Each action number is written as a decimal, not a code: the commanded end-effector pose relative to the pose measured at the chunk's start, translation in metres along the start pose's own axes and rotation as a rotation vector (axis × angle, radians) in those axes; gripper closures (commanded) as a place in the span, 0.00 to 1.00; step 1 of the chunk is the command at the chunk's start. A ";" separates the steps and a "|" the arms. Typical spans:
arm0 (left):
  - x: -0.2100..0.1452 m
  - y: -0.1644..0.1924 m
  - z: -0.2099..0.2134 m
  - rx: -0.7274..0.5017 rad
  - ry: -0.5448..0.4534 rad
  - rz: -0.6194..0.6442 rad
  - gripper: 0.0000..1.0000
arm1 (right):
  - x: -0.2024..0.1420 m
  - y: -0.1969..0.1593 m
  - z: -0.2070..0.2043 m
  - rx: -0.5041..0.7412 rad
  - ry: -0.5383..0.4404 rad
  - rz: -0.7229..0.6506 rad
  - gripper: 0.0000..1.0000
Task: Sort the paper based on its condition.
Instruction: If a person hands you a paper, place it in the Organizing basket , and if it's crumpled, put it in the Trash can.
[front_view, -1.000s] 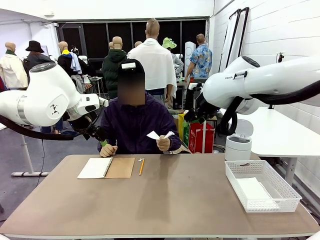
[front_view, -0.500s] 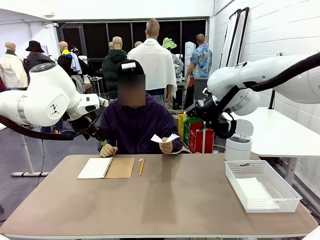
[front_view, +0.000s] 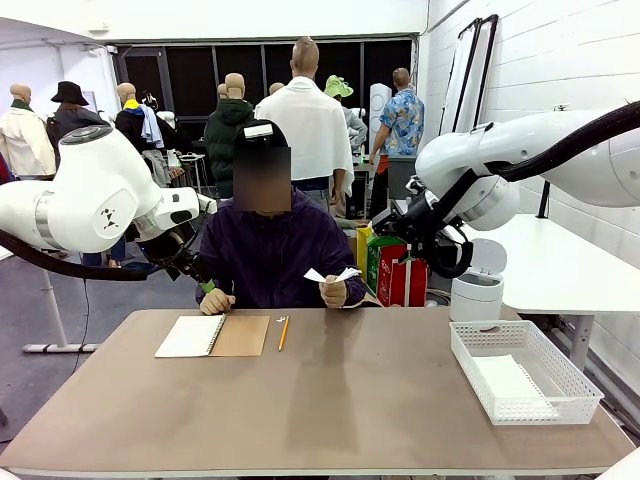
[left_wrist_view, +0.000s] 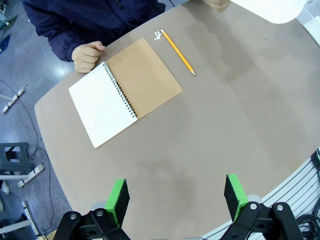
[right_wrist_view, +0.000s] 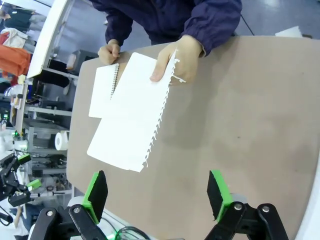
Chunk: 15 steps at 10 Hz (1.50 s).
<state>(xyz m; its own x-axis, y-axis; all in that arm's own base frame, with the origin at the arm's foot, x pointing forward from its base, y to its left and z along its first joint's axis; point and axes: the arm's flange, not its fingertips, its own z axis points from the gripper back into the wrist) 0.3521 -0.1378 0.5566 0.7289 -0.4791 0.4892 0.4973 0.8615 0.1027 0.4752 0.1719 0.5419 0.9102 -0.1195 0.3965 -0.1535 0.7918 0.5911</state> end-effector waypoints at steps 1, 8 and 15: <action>0.000 0.001 0.001 -0.010 -0.005 0.004 0.00 | 0.001 -0.001 0.000 0.001 0.000 -0.003 0.00; 0.000 0.001 0.001 -0.010 -0.005 0.004 0.00 | 0.057 -0.070 -0.050 0.318 0.252 -0.404 0.00; 0.000 0.001 0.001 -0.010 -0.005 0.004 0.00 | 0.077 -0.075 -0.108 0.398 0.402 -0.558 0.00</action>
<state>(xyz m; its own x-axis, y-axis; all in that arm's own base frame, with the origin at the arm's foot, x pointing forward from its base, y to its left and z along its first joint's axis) 0.3521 -0.1378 0.5566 0.7288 -0.4791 0.4891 0.4974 0.8614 0.1027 0.5873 0.1644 0.4506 0.9619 -0.1549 -0.2252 0.2706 0.4226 0.8650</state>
